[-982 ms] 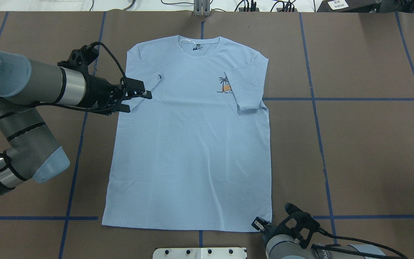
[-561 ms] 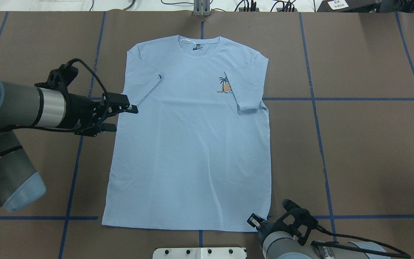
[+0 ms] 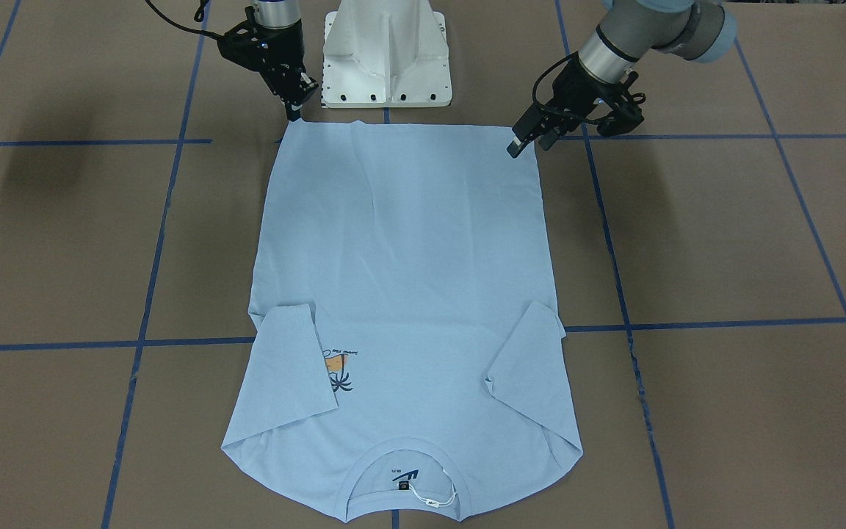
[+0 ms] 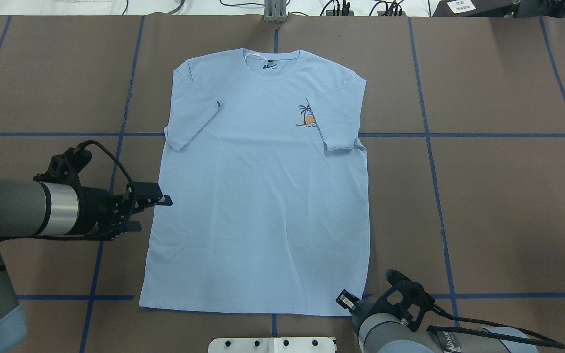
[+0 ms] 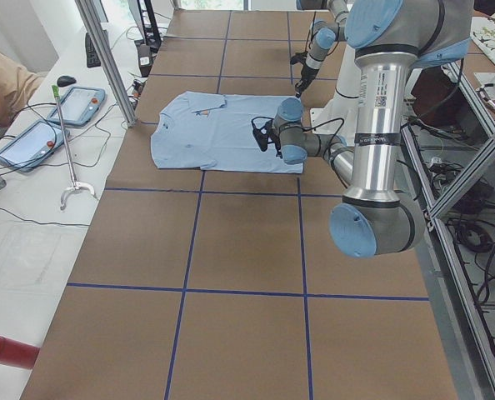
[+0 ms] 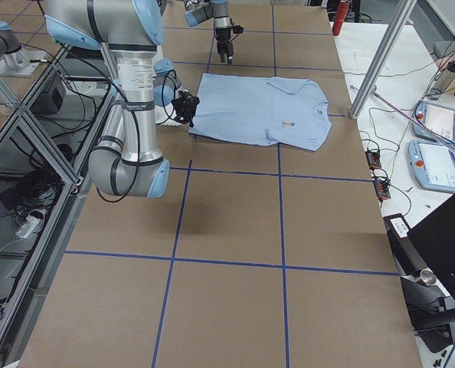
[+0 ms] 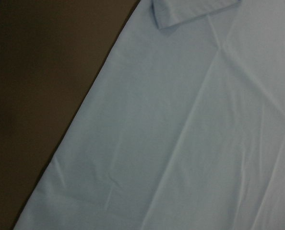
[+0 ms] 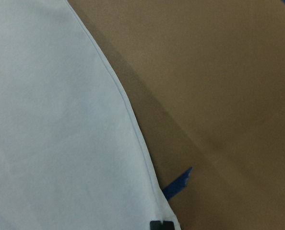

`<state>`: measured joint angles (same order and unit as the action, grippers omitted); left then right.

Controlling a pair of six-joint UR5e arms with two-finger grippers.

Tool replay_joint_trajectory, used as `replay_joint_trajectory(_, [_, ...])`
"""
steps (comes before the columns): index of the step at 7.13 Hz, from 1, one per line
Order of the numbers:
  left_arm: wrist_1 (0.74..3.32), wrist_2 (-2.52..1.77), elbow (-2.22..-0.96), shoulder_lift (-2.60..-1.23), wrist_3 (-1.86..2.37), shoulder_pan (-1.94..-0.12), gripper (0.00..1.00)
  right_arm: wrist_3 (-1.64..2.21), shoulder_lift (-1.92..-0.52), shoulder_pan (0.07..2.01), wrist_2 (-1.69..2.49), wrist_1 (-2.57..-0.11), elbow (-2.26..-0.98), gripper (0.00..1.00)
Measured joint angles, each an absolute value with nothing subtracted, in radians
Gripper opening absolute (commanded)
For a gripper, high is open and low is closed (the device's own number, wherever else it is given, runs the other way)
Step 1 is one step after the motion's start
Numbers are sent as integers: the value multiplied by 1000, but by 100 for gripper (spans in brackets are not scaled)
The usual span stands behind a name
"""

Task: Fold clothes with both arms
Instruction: 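Lower the left gripper to the hem corner nearest it, then grasp both hem corners with the left and right grippers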

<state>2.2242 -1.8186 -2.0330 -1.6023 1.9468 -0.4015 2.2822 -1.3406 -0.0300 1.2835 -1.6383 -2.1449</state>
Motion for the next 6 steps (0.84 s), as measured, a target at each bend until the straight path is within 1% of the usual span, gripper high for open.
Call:
replay_joint_trajectory(1, [2179, -1811, -2031, -1599, 1991, -358, 69, 2282, -1341, -30, 1284, -1638, -2144, 0])
replay_joint_trajectory(2, [2147, -1804, -2027, -1596, 2014, -325, 63, 2281, -1341, -31, 1283, -1638, -2144, 0])
replay_joint_trajectory(4, [2050, -1796, -2021, -1599, 2013, -265, 64, 2279, -1339, -28, 1278, -1638, -2143, 0])
replay_joint_trajectory(6, [2007, -1795, -2020, -1601, 2001, -225, 65, 2278, -1339, -27, 1276, -1638, -2142, 0])
